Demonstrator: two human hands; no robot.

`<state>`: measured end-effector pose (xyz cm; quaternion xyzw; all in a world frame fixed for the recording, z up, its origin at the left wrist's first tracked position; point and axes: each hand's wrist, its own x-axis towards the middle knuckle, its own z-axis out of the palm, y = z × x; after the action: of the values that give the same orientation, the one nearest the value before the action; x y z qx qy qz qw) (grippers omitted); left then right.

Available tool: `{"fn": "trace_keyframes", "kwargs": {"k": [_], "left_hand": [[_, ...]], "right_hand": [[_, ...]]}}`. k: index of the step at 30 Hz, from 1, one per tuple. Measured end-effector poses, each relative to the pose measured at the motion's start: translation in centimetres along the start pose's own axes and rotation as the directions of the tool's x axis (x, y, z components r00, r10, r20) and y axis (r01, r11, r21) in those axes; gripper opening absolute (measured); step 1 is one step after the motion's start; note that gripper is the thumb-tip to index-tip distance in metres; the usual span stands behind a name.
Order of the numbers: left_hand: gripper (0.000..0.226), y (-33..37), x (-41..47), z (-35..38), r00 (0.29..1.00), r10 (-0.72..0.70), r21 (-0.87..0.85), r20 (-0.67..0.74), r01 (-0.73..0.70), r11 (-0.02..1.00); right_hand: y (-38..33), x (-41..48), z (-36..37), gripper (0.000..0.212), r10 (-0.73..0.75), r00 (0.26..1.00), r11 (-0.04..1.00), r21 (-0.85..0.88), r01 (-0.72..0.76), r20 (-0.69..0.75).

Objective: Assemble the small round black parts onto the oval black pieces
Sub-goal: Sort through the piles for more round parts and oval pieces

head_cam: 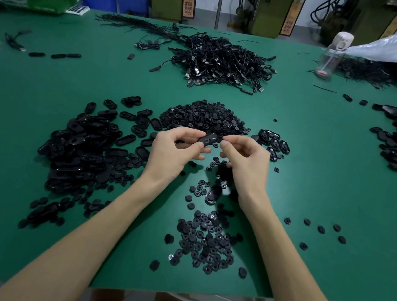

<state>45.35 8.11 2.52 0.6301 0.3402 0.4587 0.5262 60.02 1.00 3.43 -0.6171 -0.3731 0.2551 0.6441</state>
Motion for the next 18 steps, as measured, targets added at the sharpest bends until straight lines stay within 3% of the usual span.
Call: {"fn": "trace_keyframes", "kwargs": {"k": [10,18], "left_hand": [[0.019,0.22,-0.01,0.10,1.000,0.016,0.019,0.010,-0.016,1.000],[0.026,0.68,-0.15,0.10,0.997,-0.059,-0.090,0.046,0.063,0.994]], "right_hand": [[0.06,-0.08,0.17,0.005,-0.038,0.998,0.998,-0.043,0.040,0.048],[-0.16,-0.09,0.06,0.005,0.035,0.997,0.998,0.044,-0.038,0.064]]}}
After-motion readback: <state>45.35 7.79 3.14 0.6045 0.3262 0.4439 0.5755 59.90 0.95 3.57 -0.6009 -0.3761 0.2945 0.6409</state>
